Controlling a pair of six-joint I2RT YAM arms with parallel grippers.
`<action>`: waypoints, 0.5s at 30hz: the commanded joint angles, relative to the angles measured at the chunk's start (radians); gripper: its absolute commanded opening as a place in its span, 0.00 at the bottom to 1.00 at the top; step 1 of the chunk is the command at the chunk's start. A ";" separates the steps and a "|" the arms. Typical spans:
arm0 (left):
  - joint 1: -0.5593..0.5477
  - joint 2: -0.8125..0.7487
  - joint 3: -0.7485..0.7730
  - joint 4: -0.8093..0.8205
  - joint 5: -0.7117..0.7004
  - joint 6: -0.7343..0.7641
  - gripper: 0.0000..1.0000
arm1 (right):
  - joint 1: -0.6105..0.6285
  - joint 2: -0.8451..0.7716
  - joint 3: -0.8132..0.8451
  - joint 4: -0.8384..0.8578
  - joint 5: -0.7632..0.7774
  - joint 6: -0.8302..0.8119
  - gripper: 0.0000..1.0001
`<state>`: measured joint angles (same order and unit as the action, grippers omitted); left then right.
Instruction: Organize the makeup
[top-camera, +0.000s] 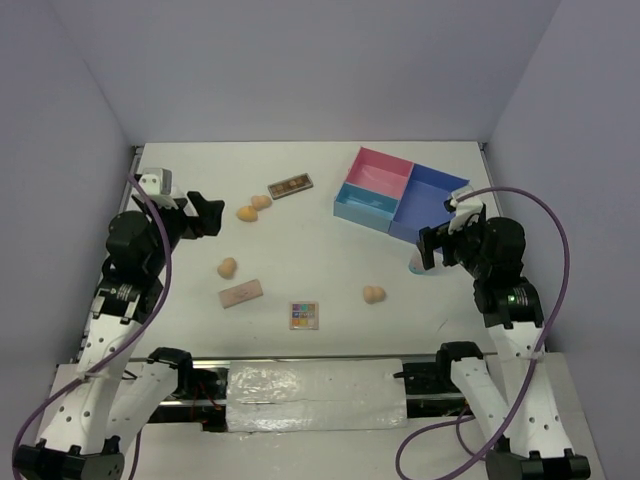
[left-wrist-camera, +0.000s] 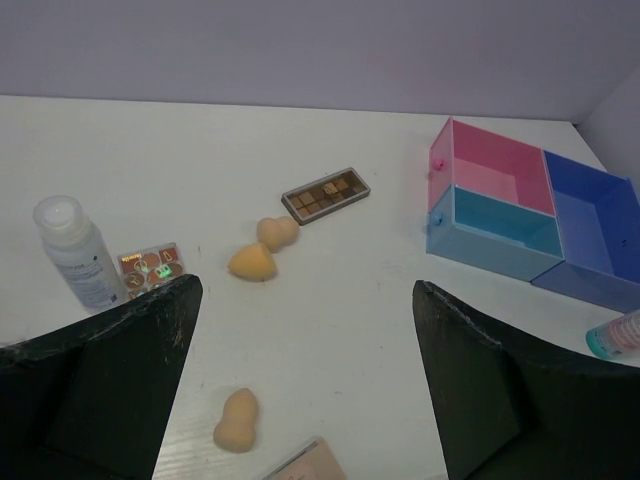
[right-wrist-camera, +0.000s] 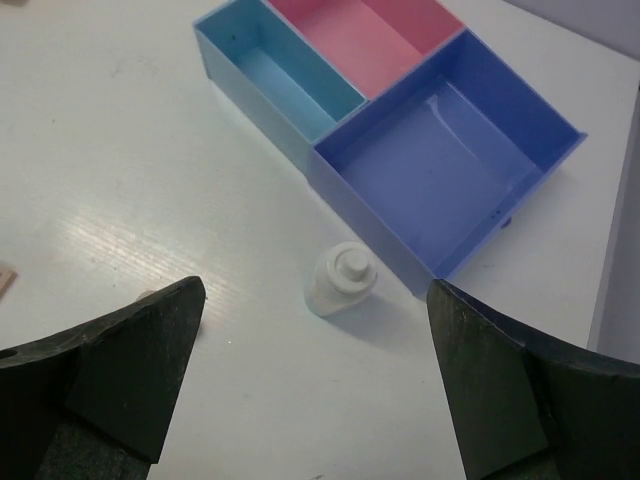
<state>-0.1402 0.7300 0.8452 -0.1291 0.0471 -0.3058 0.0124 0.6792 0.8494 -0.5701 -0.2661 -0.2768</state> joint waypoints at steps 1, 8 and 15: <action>-0.001 -0.023 -0.015 0.034 0.010 -0.027 0.99 | 0.000 -0.041 -0.041 -0.013 -0.093 -0.096 1.00; -0.001 -0.063 -0.032 0.052 0.013 -0.052 0.99 | -0.002 -0.046 -0.078 -0.106 -0.179 -0.214 1.00; -0.001 -0.127 -0.084 0.037 0.036 -0.059 0.99 | -0.002 -0.031 -0.105 -0.161 -0.234 -0.314 0.96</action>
<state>-0.1402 0.6380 0.7834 -0.1272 0.0570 -0.3477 0.0124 0.6380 0.7368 -0.6941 -0.4397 -0.5102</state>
